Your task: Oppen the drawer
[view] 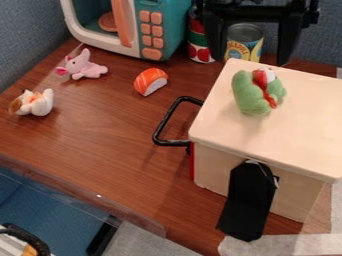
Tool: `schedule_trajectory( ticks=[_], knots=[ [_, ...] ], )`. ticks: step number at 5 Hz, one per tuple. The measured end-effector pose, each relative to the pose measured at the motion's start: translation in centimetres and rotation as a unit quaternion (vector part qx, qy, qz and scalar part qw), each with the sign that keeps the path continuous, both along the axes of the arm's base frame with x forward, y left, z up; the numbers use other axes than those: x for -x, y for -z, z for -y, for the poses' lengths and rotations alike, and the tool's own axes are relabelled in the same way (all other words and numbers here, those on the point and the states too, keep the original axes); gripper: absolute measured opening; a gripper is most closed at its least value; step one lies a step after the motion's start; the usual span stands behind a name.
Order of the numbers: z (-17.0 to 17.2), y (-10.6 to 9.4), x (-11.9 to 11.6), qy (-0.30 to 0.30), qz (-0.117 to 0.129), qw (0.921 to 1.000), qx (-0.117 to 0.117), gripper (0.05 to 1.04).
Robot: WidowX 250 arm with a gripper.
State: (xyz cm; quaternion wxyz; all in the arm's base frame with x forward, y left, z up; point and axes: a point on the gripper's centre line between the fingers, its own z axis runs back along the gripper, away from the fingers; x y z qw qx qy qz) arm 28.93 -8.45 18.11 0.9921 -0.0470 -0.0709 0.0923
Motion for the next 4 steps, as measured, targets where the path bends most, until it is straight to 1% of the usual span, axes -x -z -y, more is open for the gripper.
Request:
schedule_trajectory(
  ticks=[1,2,3,4],
  knots=[
    [-0.1,0.9,0.0,0.001,-0.014,0.9999,-0.004,1.001],
    [-4.2,1.5,0.2,-0.020,-0.004,0.9998,-0.009,1.001],
    [-7.4,1.8,0.8,-0.021,0.016,0.9996,-0.015,1.001],
    [-9.0,4.4,1.1,0.006,0.022,0.9996,-0.017,1.001]
  ],
)
